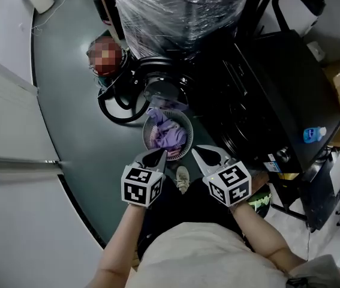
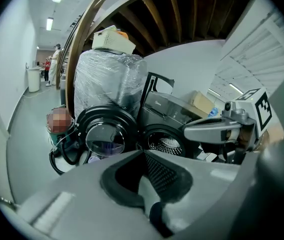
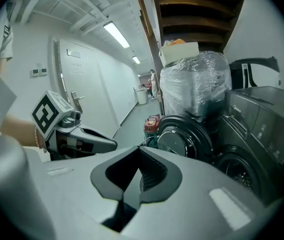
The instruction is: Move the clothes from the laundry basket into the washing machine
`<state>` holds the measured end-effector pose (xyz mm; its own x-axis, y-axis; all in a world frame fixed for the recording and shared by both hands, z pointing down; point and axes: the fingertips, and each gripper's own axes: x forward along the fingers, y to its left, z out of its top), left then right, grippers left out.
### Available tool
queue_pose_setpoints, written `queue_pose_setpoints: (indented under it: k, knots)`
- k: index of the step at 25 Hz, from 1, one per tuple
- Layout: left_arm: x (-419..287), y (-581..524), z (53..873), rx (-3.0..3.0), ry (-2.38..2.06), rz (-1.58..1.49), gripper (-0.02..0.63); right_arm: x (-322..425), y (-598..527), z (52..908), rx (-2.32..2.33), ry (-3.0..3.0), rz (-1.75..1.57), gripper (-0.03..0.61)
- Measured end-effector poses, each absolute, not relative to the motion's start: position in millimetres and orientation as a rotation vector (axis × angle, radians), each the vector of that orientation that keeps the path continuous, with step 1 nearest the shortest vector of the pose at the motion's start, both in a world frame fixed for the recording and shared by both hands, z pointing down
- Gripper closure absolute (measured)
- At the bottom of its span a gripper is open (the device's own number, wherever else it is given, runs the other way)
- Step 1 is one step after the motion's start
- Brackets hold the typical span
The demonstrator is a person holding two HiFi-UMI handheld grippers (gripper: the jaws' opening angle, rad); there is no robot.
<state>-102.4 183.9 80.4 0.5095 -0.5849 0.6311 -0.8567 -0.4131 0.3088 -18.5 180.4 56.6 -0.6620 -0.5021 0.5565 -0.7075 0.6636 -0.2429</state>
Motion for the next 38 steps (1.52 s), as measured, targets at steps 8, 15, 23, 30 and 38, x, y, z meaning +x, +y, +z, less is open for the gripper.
queue_pose_setpoints:
  k: [8,15,23,30,38]
  knots:
    - [-112.3,142.6,129.5,2.048,-1.142,0.633,0.614,-24.1,139.8,100.9,0.908,-2.375,0.726,0.549]
    - [-122.8,122.4,214.6,1.963,-1.104,0.682,0.614,-50.0,116.3,166.5,0.871,-2.343,0.784,0.549]
    - [-145.2,89.3,331.5,1.921,-1.136,0.727,0.614,-61.2,95.8,284.0,0.848,-2.288,0.845,0.549]
    - [-153.3,70.2,430.1,1.934,-1.189,0.758,0.569,-69.1,82.6,378.0,0.802,-2.262,0.851,0.549]
    - [-176.3,25.9,501.9,1.96,-1.309,0.868,0.408,-63.9,55.8,449.2,0.926,-2.197,0.921,0.549]
